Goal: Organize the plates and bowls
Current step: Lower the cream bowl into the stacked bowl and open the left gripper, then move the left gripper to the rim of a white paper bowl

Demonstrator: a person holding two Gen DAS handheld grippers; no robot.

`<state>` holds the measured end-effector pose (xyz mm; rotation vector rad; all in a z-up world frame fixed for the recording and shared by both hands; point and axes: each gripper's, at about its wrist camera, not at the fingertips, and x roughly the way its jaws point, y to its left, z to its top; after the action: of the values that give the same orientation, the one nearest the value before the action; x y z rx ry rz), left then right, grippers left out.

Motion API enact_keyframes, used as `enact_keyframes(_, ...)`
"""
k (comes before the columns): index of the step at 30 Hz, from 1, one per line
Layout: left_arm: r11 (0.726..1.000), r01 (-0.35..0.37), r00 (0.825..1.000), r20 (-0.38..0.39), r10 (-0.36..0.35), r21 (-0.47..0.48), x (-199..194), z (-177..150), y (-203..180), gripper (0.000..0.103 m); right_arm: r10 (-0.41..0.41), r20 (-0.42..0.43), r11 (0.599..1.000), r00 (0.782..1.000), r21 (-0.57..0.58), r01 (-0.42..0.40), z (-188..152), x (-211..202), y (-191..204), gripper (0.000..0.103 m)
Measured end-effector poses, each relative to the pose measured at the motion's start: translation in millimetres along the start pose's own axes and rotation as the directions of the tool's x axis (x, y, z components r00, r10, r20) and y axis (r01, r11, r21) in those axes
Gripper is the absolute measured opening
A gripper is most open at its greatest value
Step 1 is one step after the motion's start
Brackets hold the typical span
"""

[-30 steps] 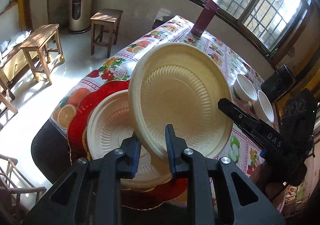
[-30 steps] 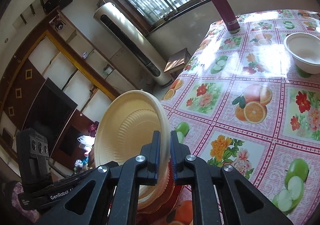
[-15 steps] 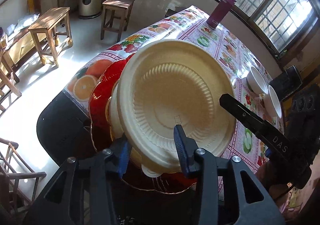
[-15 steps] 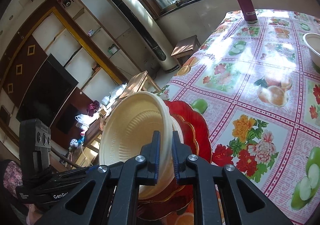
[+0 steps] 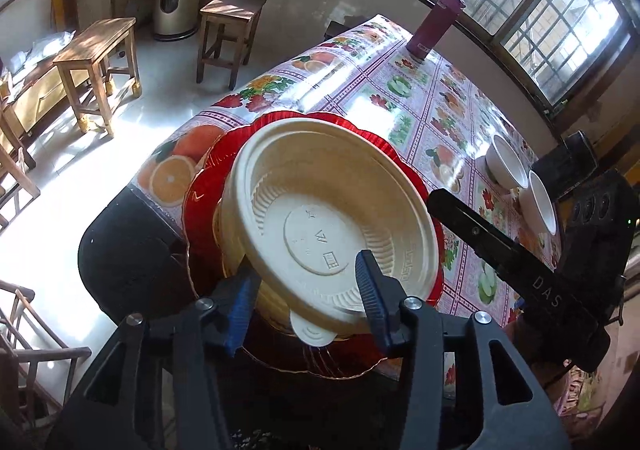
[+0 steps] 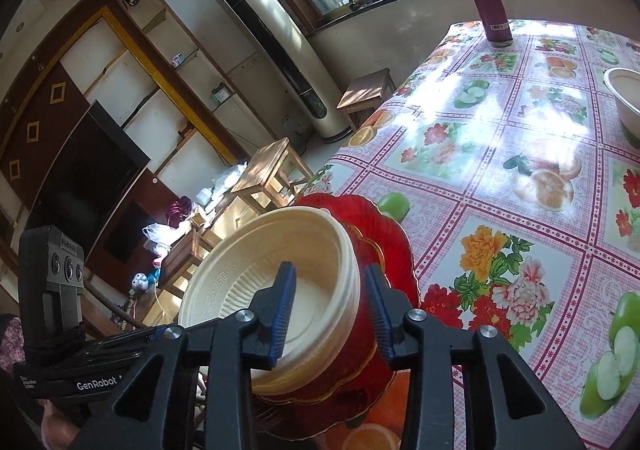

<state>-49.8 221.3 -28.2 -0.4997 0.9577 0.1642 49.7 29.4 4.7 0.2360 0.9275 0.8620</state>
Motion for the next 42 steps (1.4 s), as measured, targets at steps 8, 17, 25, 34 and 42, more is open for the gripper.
enact_keyframes(8,0.999,-0.026,0.998,0.067,0.023,0.038,-18,6,-19,0.083,-0.008,0.087,0.997,0.996,0.077,0.001,14,-29,-31,0.087)
enact_keyframes(17,0.98,-0.023,0.984,0.178,-0.013,0.2,-40,19,-89,0.086,-0.14,0.231,0.961,0.963,0.266,0.076,42,-98,-126,0.087)
enact_keyframes(25,0.928,0.086,0.99,0.07,-0.119,0.363,-5,23,-180,0.092,-0.305,0.347,0.895,0.887,0.423,0.142,52,-180,-213,0.088)
enact_keyframes(34,0.97,0.028,0.998,0.052,-0.042,0.24,-4,19,-132,0.092,-0.291,0.354,0.879,0.889,0.466,0.102,50,-191,-236,0.09)
enact_keyframes(42,0.989,0.01,0.997,0.071,-0.021,0.148,-28,16,-79,0.092,-0.27,0.307,0.926,0.912,0.343,0.159,49,-158,-195,0.09)
